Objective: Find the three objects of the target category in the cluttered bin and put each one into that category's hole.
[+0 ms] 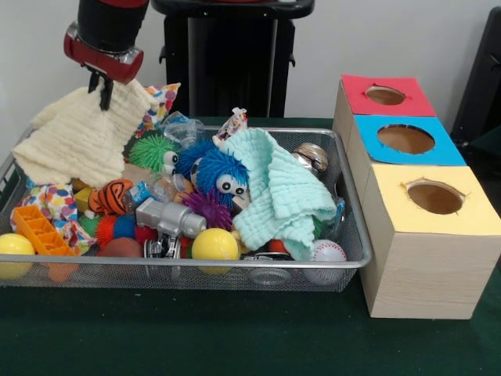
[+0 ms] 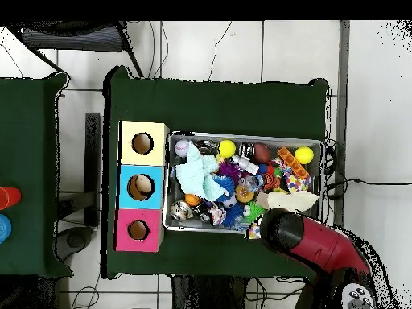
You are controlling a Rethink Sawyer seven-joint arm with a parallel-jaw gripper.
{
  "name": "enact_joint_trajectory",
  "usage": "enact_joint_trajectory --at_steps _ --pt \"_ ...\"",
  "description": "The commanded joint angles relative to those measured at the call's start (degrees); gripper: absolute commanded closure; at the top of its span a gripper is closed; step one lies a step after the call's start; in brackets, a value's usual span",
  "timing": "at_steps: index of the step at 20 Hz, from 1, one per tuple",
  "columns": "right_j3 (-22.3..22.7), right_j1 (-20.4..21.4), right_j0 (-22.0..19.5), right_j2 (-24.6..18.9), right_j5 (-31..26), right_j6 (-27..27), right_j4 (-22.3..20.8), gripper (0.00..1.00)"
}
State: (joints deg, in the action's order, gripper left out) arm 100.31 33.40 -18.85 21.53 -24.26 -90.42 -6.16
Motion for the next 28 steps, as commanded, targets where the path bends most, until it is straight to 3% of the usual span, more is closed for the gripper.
enact_joint_trajectory --at_steps 1,5,12,28 --pt "0.84 -1.78 -2.08 -8.48 6.47 -4.32 -2.51 1.00" --pt "0.78 -1.83 -2.36 -8.71 9.25 -5.27 -2.53 1.00" --pt "-2.62 -2.17 -2.96 -8.96 7.22 -3.84 -2.04 1.00" --pt "-9.96 -8.02 -2.87 -9.39 11.47 -3.95 -2.97 1.00"
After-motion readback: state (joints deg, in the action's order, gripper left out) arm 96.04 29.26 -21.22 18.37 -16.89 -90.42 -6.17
